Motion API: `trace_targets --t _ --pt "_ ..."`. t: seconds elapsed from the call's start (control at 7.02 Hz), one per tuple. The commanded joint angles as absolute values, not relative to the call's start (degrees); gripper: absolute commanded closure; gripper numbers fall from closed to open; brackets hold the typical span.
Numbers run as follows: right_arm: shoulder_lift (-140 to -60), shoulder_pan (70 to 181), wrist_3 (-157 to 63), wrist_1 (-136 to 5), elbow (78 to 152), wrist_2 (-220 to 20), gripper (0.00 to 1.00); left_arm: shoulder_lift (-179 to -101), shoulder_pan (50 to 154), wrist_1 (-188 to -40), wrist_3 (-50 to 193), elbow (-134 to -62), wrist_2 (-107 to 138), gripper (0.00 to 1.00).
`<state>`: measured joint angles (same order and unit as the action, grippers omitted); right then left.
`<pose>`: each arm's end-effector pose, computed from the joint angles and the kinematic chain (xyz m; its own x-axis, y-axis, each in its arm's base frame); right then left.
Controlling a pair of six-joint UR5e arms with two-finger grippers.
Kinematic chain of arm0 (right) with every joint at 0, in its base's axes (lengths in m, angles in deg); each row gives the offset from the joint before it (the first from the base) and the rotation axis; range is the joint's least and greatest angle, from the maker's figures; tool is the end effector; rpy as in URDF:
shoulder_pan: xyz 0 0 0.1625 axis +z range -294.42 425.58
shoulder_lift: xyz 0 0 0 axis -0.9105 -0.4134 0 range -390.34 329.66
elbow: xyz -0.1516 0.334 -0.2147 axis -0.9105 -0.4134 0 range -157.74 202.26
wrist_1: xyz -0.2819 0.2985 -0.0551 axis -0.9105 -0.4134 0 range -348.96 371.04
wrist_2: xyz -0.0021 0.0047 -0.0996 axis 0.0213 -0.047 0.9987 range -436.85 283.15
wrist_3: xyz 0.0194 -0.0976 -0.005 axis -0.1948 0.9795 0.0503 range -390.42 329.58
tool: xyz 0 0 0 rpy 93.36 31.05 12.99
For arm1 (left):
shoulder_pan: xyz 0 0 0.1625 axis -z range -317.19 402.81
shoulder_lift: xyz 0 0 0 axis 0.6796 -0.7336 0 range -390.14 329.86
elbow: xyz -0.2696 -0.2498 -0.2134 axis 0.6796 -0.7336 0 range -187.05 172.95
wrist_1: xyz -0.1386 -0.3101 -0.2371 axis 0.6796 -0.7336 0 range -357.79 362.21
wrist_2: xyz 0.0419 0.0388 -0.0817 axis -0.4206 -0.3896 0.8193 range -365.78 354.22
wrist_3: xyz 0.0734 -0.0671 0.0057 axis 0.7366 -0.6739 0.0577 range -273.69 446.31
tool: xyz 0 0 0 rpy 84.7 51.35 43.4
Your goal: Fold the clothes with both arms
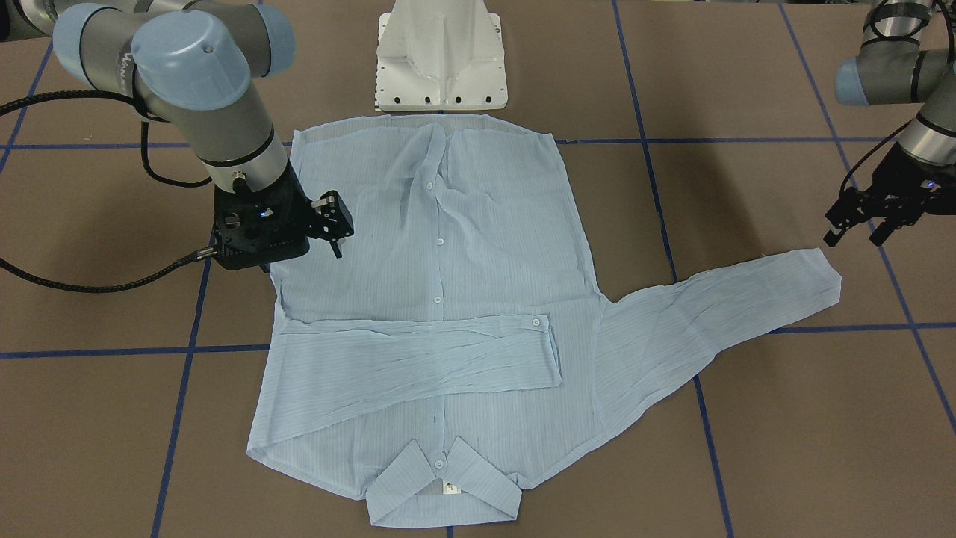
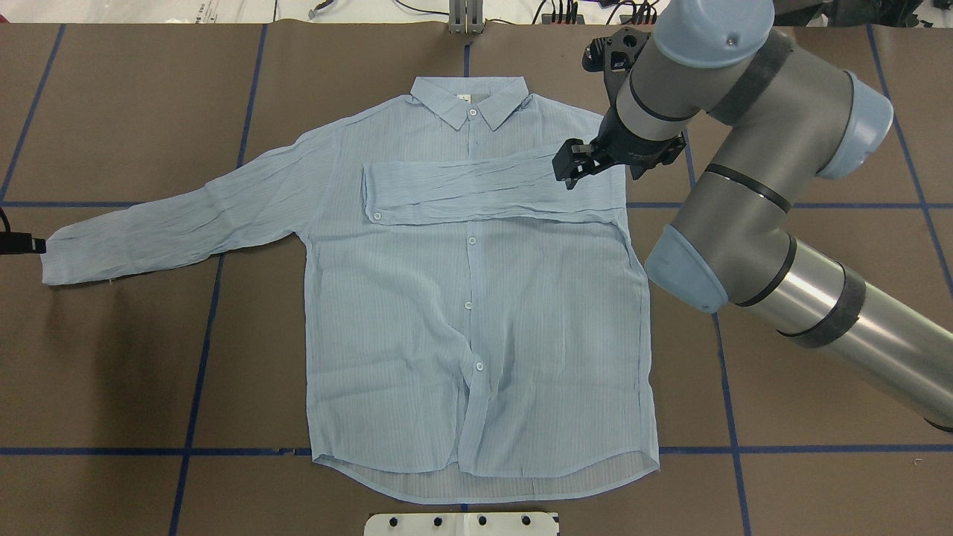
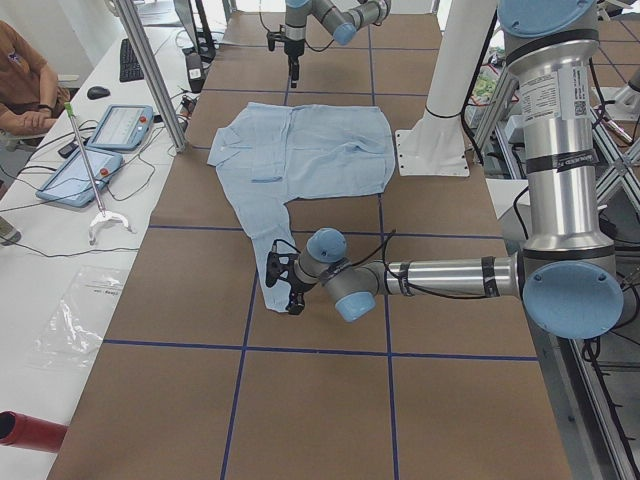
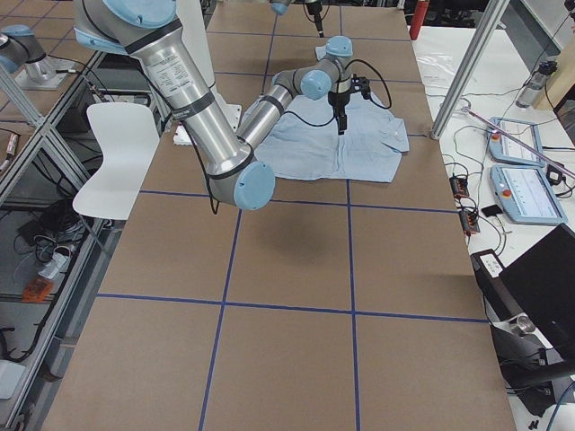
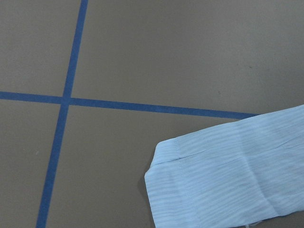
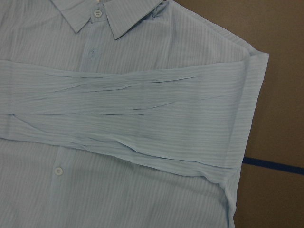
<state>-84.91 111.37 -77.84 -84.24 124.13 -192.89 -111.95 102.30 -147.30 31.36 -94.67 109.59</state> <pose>-0.3866 -0.5257 0.2203 0.6785 -0.1744 0.7136 0.0273 0.9767 0.2127 0.1546 -0.4409 0.6390 0.6259 -0.0402 -0.7789 0.3116 0.9284 0.2026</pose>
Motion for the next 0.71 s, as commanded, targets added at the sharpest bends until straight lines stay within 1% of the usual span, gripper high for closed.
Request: trace_targets --t 0.0,0.14,0.29,0.43,0.57 --pt "-86.1 111.8 -77.8 -84.2 125.0 -193.5 0.0 -114.8 101.3 -147.4 31.7 -91.0 107.1 0.06" --pt "-86.2 111.9 -77.8 -84.2 125.1 -193.5 0.0 -115.1 101.3 -147.4 32.2 -90.5 107.1 0.11" --pt "-86.4 111.9 -77.8 -84.2 125.1 -193.5 0.0 -116.2 101.3 -147.4 32.2 -89.1 107.0 0.19" --pt "-86.9 111.9 -77.8 -84.0 125.2 -193.6 0.0 -117.1 101.1 -147.4 32.2 -87.7 106.9 0.23" --pt "-86.9 111.8 -77.8 -83.9 125.2 -193.6 0.0 -117.2 100.6 -147.4 32.2 -87.6 106.6 0.24"
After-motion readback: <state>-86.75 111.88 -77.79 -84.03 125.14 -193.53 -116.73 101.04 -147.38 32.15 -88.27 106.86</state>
